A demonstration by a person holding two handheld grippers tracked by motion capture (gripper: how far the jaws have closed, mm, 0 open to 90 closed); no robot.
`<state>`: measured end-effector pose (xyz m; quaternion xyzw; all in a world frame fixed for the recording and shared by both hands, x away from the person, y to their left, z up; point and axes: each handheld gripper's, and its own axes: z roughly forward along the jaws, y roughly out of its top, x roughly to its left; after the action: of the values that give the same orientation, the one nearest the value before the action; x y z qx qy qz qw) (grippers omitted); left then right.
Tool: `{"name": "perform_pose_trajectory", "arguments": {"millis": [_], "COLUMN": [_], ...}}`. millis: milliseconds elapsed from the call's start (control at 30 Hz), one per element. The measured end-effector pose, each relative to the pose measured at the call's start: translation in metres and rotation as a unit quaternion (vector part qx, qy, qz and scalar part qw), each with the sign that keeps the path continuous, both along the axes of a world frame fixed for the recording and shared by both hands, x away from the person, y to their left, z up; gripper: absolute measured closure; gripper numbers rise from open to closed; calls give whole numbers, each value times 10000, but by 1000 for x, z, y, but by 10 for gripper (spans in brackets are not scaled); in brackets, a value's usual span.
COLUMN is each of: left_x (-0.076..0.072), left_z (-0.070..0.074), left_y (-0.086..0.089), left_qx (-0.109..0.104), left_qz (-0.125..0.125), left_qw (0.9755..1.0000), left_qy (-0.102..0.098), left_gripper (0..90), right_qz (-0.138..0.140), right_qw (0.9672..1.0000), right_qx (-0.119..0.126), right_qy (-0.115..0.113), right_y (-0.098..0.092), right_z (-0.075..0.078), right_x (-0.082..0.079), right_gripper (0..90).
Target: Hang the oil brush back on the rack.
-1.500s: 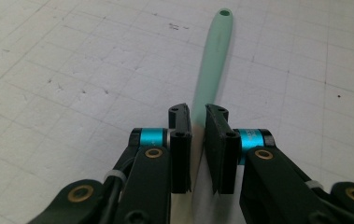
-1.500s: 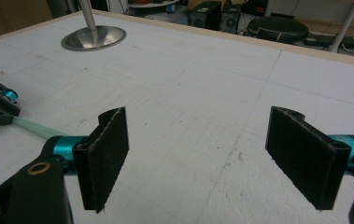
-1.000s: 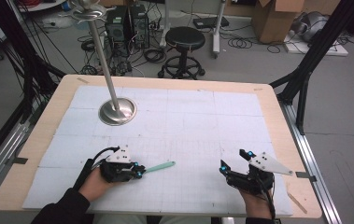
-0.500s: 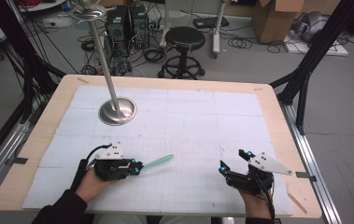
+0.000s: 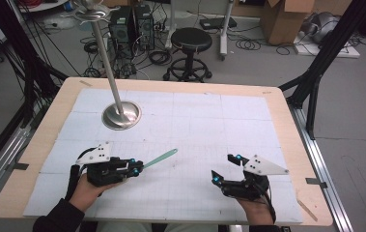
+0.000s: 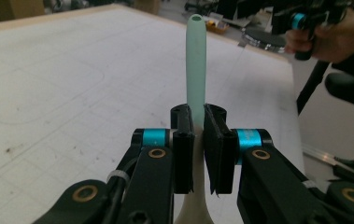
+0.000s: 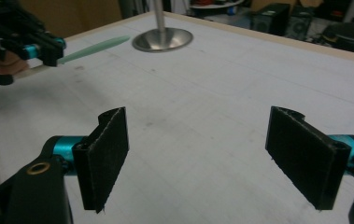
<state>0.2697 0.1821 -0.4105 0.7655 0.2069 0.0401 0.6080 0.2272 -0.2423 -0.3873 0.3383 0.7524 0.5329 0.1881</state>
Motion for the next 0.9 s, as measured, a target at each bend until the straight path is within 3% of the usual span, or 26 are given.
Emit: {"name": "perform_pose_trajectory", "arguments": {"millis": [233,333,367,467,500,533,567,600,700,733,767,800,833,900], "left_x": [-2,-3,-3,-5,-6,-7,-9,-9,-13,-13,-14,-15,-15,-17], "left_z": [7,10,10,13,14,15,18,18,22,22,23,24,25,26], "left_y": [5,6,6,6,6,6,5,5,5,5,4,4,3,2], "left_qx": [-317,-410,-410,-492,-535,-577,-628,-628,-705,-705,-744,-775,-803,-866], "left_qz": [-87,-134,-134,-189,-210,-244,-302,-302,-411,-411,-435,-464,-513,-586], "left_qw": [9994,9989,9989,9984,9981,9977,9970,9970,9958,9958,9954,9949,9944,9935], "left_qy": [-93,-181,-181,-224,-240,-264,-336,-336,-426,-426,-427,-438,-458,-458], "left_gripper": [817,817,817,817,818,818,817,817,818,817,817,817,817,817], "right_qz": [493,921,921,1281,1457,1457,1602,1602,1863,1863,1999,1999,2147,2201], "right_qw": [9988,9955,9955,9908,9877,9877,9844,9844,9779,9779,9748,9748,9713,9702], "right_qx": [77,234,234,443,574,574,726,726,954,954,986,986,1020,1013], "right_qy": [-3,-13,-13,19,31,31,19,19,13,13,0,0,-15,-17], "right_y": [18,30,30,40,47,47,52,52,61,61,65,65,71,73], "right_z": [6,10,10,13,16,16,19,19,25,25,27,27,29,29], "right_x": [3,4,4,7,11,11,15,15,20,20,21,21,21,21], "right_gripper": [206,232,232,245,249,249,256,256,279,279,299,299,310,313]}}
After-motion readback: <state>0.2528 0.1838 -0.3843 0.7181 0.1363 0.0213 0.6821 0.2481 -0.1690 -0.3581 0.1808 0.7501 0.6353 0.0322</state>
